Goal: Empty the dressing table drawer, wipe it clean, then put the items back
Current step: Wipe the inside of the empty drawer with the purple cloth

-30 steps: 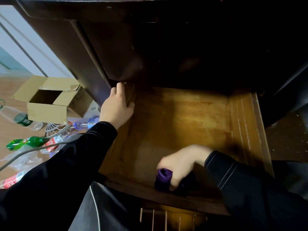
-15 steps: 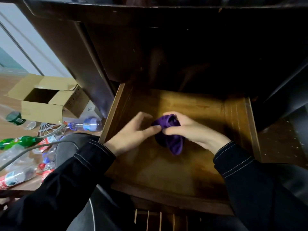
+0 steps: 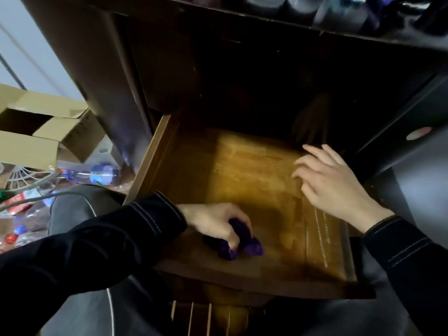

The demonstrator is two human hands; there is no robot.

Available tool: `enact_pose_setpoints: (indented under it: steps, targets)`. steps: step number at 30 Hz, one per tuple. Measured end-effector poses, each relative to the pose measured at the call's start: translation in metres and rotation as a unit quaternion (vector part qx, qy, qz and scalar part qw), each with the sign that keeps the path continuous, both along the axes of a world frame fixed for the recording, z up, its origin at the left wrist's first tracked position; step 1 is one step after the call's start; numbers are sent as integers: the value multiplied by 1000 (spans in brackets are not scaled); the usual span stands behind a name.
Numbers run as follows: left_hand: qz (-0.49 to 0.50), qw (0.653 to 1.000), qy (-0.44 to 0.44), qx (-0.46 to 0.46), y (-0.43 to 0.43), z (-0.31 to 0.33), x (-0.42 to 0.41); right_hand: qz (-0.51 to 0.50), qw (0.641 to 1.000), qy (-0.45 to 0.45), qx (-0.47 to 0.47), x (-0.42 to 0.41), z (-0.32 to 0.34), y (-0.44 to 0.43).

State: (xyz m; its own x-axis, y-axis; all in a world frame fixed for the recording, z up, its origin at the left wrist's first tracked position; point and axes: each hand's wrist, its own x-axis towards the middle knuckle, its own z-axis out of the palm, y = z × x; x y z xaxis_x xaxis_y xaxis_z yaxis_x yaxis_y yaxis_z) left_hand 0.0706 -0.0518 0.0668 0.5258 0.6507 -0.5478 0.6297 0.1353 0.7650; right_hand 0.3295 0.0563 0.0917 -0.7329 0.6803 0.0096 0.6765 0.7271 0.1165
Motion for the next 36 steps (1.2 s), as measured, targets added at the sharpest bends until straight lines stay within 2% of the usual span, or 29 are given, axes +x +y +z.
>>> enact_pose_setpoints:
  steps: [2,5,9,15,18,21,25,28,31,34,36]
  targets:
    - [-60,998,0,-20,0,-5,11,-16,999,-33,-17,8,-11,4]
    - [-116,989,-12,-85,-6,-16,17,-52,997,9,-57,10,-26,8]
    - [-109,987,-34,-110,-10,-27,18,-74,994,68,-38,8,-31,11]
    - [-100,989,-34,-107,-6,-40,38,-90,994,55,-20,7,-33,11]
    - [-132,986,-30,-102,1,-44,43,-107,992,57,-21,6,-32,11]
    - [-168,977,-59,-118,10,-40,39,-112,992,54,-16,6,-32,11]
    - [-143,973,-90,-155,13,-37,34,-110,992,53,-12,7,-33,14]
    - [-164,979,-52,-113,8,-39,39,-106,993,51,-6,6,-32,13]
    - [-187,974,-79,-99,10,-32,39,-106,993,52,1,6,-32,12]
    - [-169,969,-123,-134,11,-20,34,-105,993,58,3,7,-33,13]
    - [-154,974,-102,-129,8,-23,35,-105,993,58,0,7,-34,14]
